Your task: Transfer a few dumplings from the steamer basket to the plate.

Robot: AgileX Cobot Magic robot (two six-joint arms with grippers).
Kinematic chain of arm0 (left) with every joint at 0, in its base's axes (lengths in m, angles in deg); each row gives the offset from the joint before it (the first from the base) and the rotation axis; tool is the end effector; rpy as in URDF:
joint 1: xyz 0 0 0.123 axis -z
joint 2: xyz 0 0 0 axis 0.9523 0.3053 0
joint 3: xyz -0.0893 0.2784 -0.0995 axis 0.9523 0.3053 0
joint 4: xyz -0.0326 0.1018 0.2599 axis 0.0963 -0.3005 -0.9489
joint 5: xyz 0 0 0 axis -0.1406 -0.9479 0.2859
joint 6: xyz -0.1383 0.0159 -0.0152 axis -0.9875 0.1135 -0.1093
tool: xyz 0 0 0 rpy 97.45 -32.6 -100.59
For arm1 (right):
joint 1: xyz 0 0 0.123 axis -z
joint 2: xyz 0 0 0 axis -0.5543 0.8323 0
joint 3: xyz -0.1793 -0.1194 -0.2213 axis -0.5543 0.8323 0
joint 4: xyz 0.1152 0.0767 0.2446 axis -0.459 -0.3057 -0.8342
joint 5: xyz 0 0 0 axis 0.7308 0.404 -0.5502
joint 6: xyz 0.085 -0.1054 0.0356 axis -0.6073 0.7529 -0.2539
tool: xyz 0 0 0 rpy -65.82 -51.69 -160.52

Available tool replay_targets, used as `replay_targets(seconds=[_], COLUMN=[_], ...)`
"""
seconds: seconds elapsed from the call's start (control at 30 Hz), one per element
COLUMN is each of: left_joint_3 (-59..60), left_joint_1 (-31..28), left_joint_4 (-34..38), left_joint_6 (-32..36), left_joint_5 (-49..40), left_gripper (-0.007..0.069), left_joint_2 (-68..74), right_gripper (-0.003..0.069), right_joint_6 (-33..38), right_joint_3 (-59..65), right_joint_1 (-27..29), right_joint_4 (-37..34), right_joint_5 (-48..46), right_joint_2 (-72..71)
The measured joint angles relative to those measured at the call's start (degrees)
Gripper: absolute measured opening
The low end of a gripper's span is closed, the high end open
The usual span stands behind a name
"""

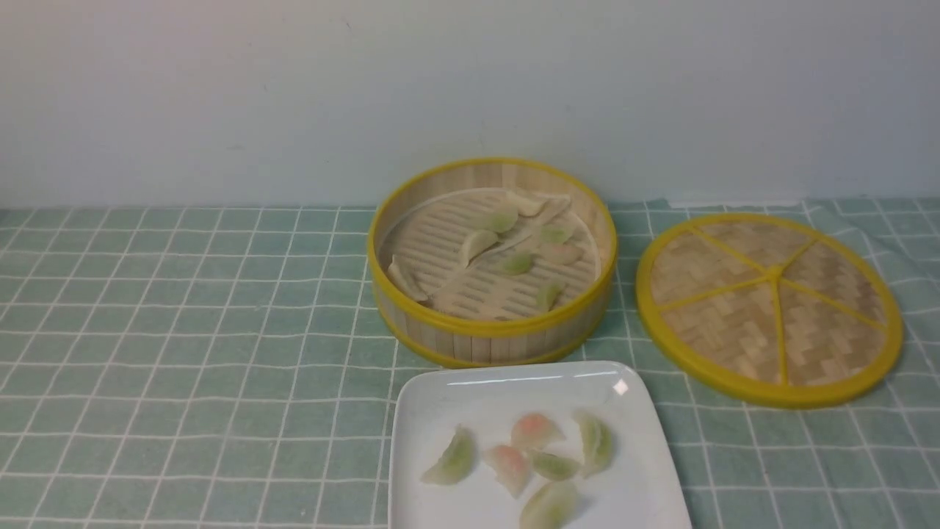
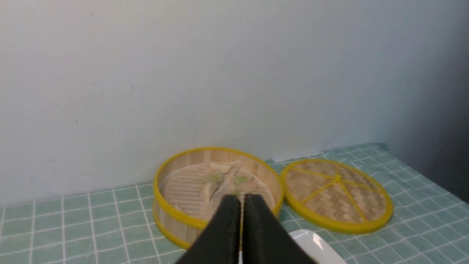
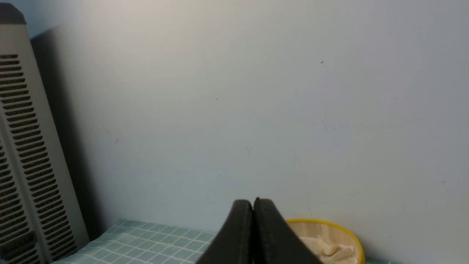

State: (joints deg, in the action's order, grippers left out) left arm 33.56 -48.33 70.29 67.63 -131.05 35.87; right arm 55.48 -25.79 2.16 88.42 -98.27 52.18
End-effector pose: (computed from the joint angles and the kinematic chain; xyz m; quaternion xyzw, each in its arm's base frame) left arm 0.0422 -0.0284 0.3966 0.1081 0.7198 -0.2227 0.6485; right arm 0.0564 0.0319 0.3316 -0.1019 0.6561 0.2769 0.6946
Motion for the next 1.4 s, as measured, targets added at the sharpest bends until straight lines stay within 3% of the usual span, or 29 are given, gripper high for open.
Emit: replay_targets(seconds=[0.43, 0.7, 1.03, 1.2, 1.4], left_joint_3=[5.2, 10.4, 35.9, 44.4, 45.4], left_joint_1=[0.0, -1.0, -20.8, -22.7, -22.7], left_joint_4=[-3.9, -10.2, -3.4, -3.2, -3.1], left_joint_6=[1.1, 1.6, 8.3, 9.6, 10.3], left_joint_5=[-1.0, 4.4, 20.2, 22.0, 21.0], left_gripper=[-0.0006, -0.0006, -0.0006, -0.0006, -0.0006], left_joint_2=[-1.9, -2.4, -10.4, -10.6, -10.6], right_gripper=[-0.0012, -0.0012, -0.0012, -0.0012, -0.0012], right_joint_6=[0.6, 0.6, 0.7, 0.7, 0.7], right_joint_3=[0.0, 0.0, 0.0, 0.0, 0.0], right_joint_1=[0.0, 0.0, 0.0, 0.0, 0.0], right_joint_4=[0.0, 0.1, 0.1, 0.1, 0.1], right_joint_5=[0.0, 0.0, 0.0, 0.0, 0.0], right_joint_2=[0.0, 0.0, 0.0, 0.0, 0.0])
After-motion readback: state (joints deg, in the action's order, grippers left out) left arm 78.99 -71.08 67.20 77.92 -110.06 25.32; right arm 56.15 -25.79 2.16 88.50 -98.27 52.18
